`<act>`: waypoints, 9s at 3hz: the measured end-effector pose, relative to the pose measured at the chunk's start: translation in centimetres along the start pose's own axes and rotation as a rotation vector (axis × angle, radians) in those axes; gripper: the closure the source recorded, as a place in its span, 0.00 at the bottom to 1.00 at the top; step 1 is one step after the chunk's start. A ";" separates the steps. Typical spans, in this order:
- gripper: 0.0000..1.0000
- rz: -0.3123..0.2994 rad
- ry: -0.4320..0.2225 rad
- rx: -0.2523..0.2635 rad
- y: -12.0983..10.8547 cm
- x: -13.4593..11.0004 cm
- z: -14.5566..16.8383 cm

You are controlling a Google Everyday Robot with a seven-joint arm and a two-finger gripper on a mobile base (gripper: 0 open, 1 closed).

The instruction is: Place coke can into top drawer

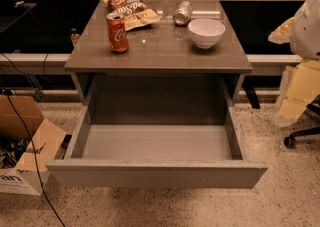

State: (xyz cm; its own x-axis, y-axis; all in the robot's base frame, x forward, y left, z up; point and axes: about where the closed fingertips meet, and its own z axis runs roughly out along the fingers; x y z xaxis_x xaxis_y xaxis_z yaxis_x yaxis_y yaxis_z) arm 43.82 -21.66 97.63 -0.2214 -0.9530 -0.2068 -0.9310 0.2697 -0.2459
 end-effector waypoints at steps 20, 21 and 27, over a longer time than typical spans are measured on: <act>0.94 -0.009 -0.910 -0.126 -19.5 -35.1 19.9; 1.00 -0.045 -0.868 -0.116 -16.0 -30.8 17.0; 1.00 0.188 -0.801 -0.253 -3.8 -16.0 26.7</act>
Offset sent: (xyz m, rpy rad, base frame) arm 0.0315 0.0304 0.0039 0.2366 -0.1575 -0.0115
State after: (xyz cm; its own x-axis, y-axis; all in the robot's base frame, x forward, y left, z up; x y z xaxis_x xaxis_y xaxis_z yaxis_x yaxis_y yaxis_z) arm 58.62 -3.76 76.55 -0.1959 -0.4850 -0.8523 -0.9572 0.2835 0.0586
